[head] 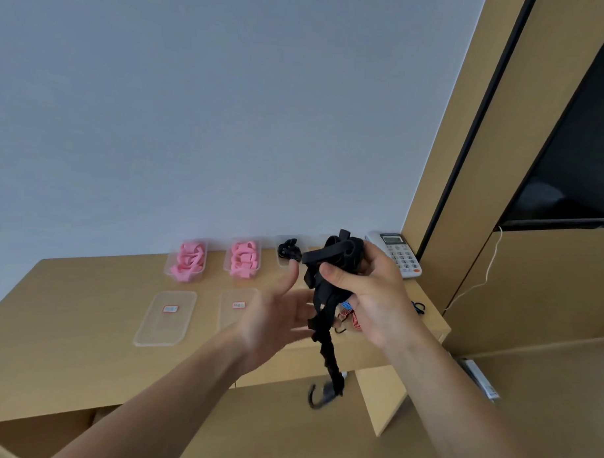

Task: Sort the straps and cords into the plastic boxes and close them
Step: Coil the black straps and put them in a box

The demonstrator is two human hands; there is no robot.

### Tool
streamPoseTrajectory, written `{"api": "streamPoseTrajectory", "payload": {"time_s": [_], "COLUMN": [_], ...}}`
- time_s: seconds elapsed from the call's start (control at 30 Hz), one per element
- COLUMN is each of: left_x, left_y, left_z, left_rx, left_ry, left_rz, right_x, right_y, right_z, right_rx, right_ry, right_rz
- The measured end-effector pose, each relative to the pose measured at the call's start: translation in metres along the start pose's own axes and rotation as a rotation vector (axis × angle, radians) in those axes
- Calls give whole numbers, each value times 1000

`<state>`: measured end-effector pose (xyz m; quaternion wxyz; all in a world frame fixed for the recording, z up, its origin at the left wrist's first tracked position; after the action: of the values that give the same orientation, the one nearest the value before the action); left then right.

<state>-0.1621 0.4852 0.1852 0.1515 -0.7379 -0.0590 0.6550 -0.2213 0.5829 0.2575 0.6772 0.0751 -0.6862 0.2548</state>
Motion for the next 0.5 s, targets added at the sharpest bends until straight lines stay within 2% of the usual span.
{"api": "streamPoseTrajectory", "payload": {"time_s": [0.2,0.33,0.5], "left_x": [4,-8,-26], "left_y": [-14,-19,-19], "left_z": [-3,-3,0], "left_rx": [38,51,121], "left_ry": [68,72,15], "left_rz": [-294,-450,-529], "right_x": [19,24,21], "right_y": [-1,-13,-38], "right_z": [-9,-20,-32], "right_rx": [-47,-73,141], "right_ry": [243,427,530], "right_rz": [-340,-713,-912]}}
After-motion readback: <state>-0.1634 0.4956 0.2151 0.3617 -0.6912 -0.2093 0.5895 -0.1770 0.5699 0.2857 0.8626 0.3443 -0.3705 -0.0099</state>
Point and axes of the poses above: each hand's wrist, its own z-axis towards the middle knuckle, its own y-axis out of the back of the hand, x = y × z, the point moved 10 cm from there along z, towards the middle knuckle, and after that the axes turned 6 degrees about -y, right-handed, at the moved point
